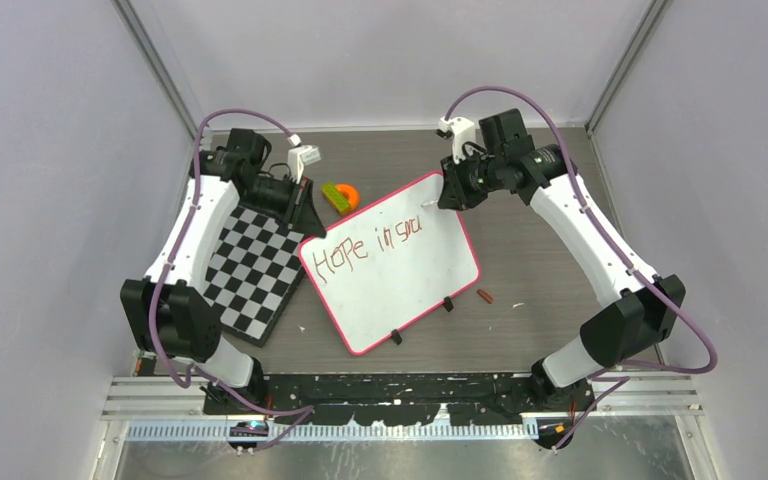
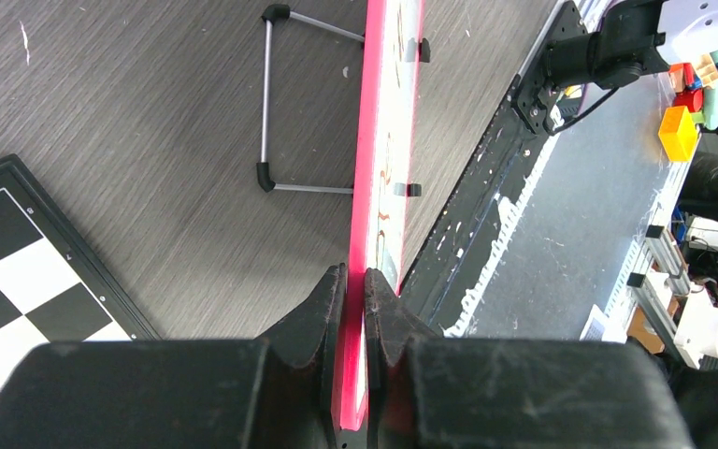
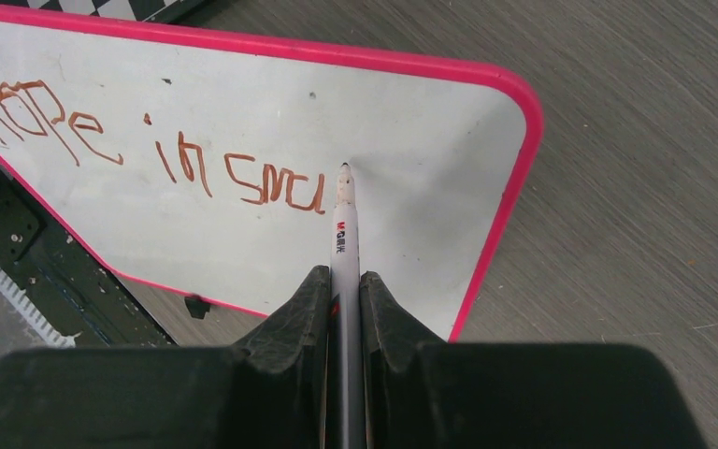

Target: Write a sentence on the whiteboard

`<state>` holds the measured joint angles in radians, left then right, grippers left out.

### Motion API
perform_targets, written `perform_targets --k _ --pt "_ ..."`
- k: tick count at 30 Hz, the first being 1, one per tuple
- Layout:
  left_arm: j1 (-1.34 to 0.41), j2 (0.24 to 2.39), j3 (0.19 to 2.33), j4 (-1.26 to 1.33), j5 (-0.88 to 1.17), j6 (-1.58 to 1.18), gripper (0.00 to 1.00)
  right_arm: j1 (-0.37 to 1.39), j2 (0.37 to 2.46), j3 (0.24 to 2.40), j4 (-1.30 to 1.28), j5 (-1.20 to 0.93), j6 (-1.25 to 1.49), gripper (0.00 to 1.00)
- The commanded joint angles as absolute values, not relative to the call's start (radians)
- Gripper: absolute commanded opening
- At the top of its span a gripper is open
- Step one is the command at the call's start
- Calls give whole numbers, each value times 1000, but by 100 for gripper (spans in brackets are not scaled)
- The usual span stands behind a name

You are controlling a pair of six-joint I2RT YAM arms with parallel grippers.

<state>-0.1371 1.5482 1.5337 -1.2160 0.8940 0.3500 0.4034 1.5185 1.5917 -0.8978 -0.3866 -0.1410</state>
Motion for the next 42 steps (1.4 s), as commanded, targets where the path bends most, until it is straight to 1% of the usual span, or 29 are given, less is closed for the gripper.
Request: perform_targets --k 1,7,13,17,23,32,42 --pt "-149 1523 1515 -1191 883 370 0 399 1542 1640 -857 -378 -142 0" --pt "-149 1518 1504 -1188 882 371 0 399 1527 1579 -849 -389 -131 0" --pt "-150 1522 1503 -1182 884 369 0 398 1477 1485 -844 -401 -126 0" --pt "-153 1523 1504 -1182 884 367 0 399 1445 1459 -848 -386 -133 0" --pt "-157 1521 1505 -1181 879 366 0 391 1454 1529 -880 -353 -164 0" --pt "-158 1517 1504 -1182 874 367 0 384 1512 1636 -883 -360 -166 0" --pt "-160 1523 1510 -1186 871 372 0 385 1551 1630 -868 -379 -163 0"
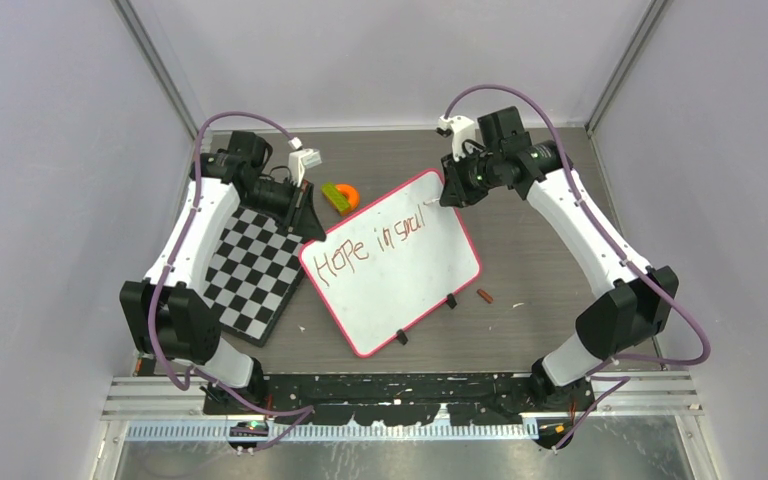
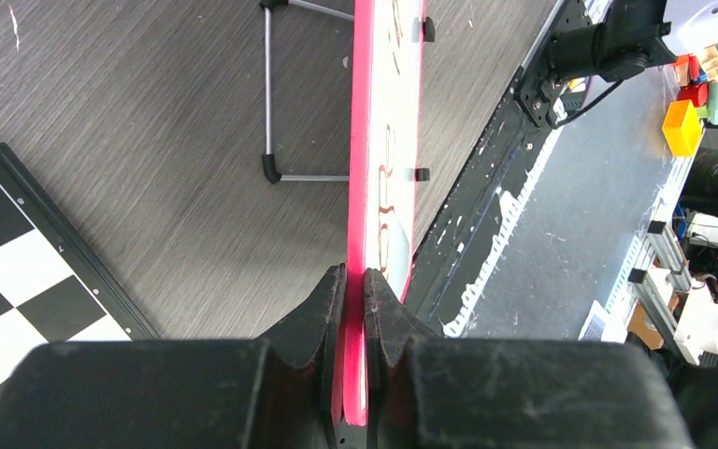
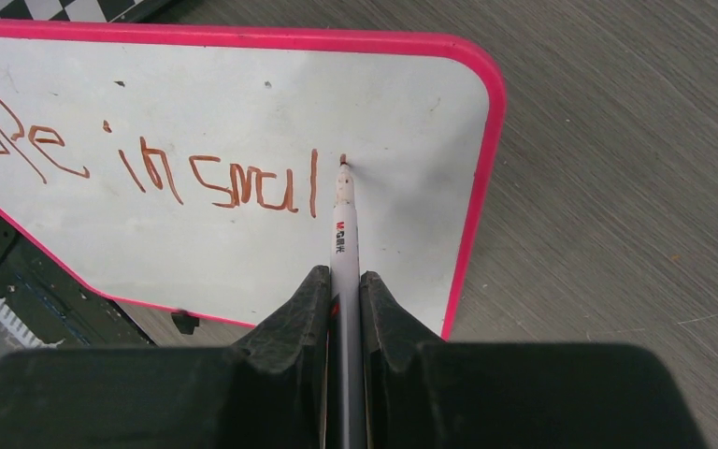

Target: Write a sentence on the whiteboard

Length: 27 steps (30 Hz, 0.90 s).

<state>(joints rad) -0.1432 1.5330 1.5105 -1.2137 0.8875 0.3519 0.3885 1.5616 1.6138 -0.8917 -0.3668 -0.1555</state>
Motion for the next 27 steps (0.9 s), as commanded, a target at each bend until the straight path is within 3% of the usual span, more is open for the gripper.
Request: perform_targets --k 1,11,18,27 --pt "-159 1524 1509 -1187 871 373 0 385 1546 1617 -868 -380 -162 0" --pt "-161 1541 1522 -1184 871 374 0 384 1451 1490 -894 -378 -170 0" --pt "-165 1564 1550 -1186 862 383 0 382 1465 1602 -957 -363 -198 0" --pt "-181 1642 1629 -1219 850 423 0 382 1467 1659 -1024 -519 -193 0"
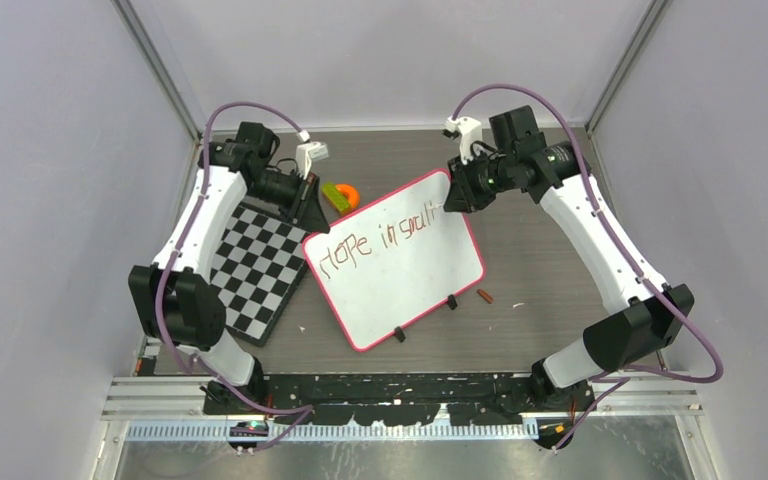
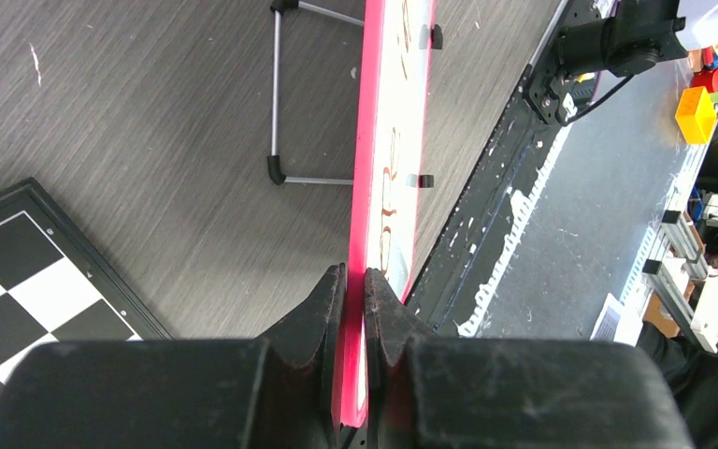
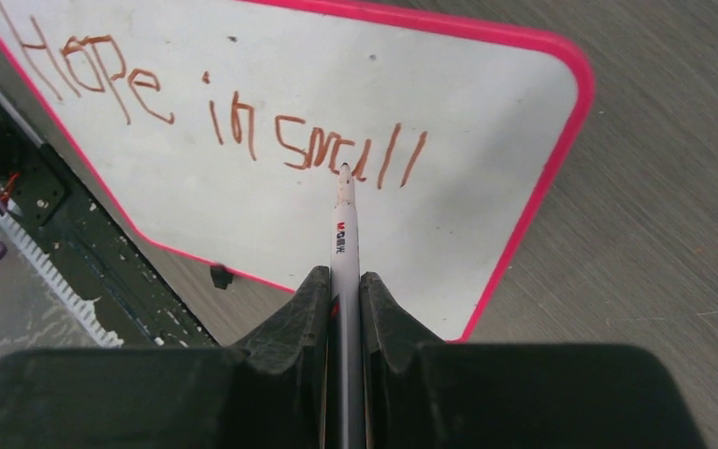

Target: Write a sentence on the whiteboard

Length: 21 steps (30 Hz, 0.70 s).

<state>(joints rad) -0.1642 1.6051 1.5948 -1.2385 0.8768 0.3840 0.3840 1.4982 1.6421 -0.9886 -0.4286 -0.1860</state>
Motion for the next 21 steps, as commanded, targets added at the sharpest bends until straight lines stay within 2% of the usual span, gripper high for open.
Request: perform_targets --k 1,6,9,17,21 --pt "-183 1646 1632 -1215 849 422 0 381 1463 1653 -1021 -533 -190 0" --pt "-196 1667 1659 -1201 848 399 0 382 1446 1623 -1018 -608 -166 0" --pt "-195 1649 1656 -1200 864 379 4 382 1428 1595 -1003 -638 -154 0" --pt "-168 1527 1567 -1174 868 341 39 445 1350 1440 -921 -711 -102 0" --pt "-150 1490 1534 -1168 902 329 52 552 1301 1344 -873 -623 -108 0"
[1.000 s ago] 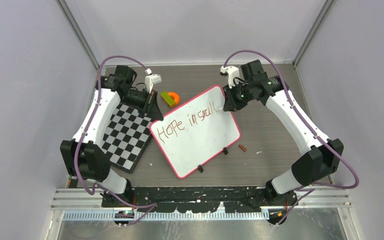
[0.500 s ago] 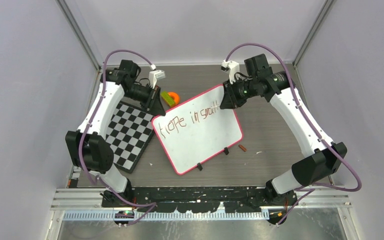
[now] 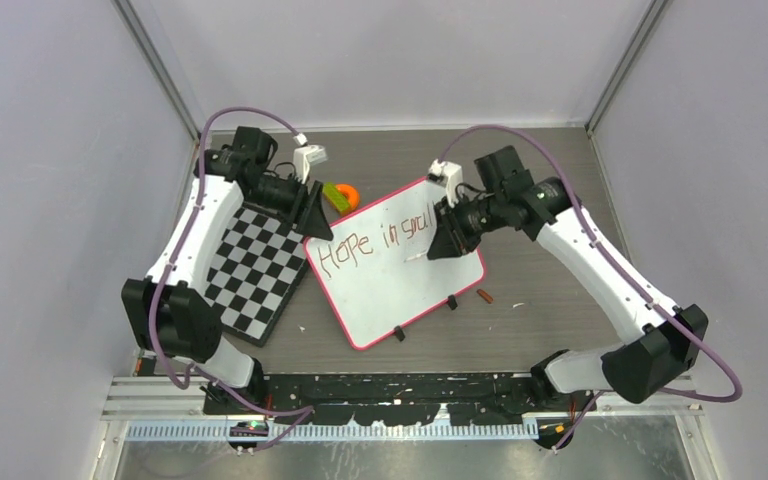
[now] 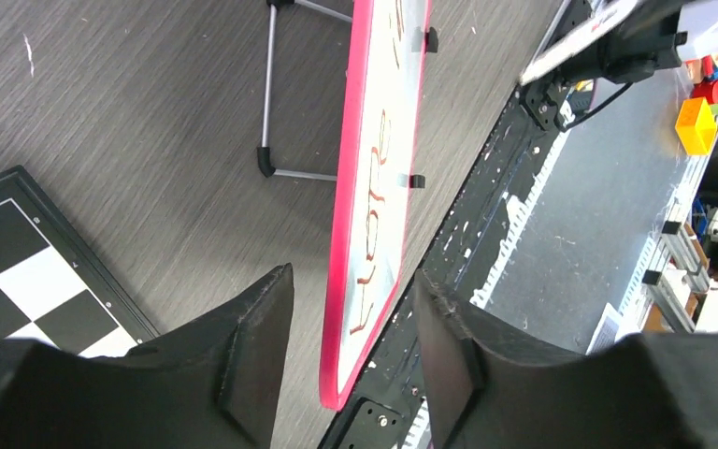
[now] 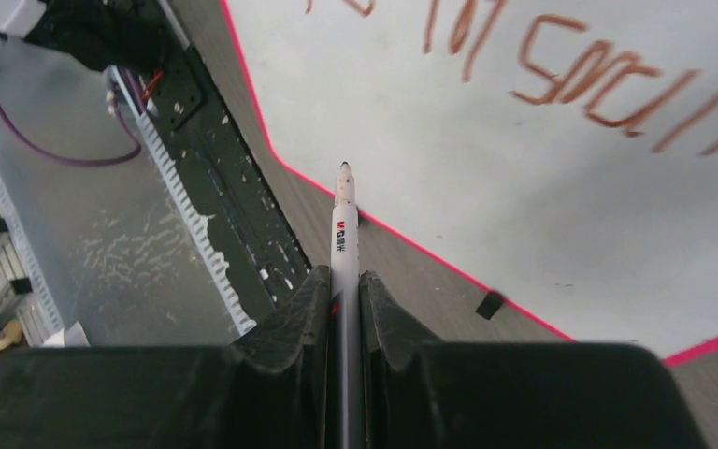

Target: Write a sentence on the whiteboard

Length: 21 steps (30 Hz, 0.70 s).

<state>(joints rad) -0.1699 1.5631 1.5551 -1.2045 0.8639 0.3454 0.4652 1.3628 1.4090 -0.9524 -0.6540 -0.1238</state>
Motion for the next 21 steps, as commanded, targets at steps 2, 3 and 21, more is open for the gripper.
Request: perform_targets --k 2,3,21 --pt "-150 1488 1524 -1160 917 321 54 586 1288 1313 -852 -584 -113 0" --pt "-149 1488 1519 -1157 924 319 55 594 1285 1298 -839 -574 -113 0" --pt "-166 1507 1436 -1069 1010 249 53 832 1238 1123 -635 -299 -192 0"
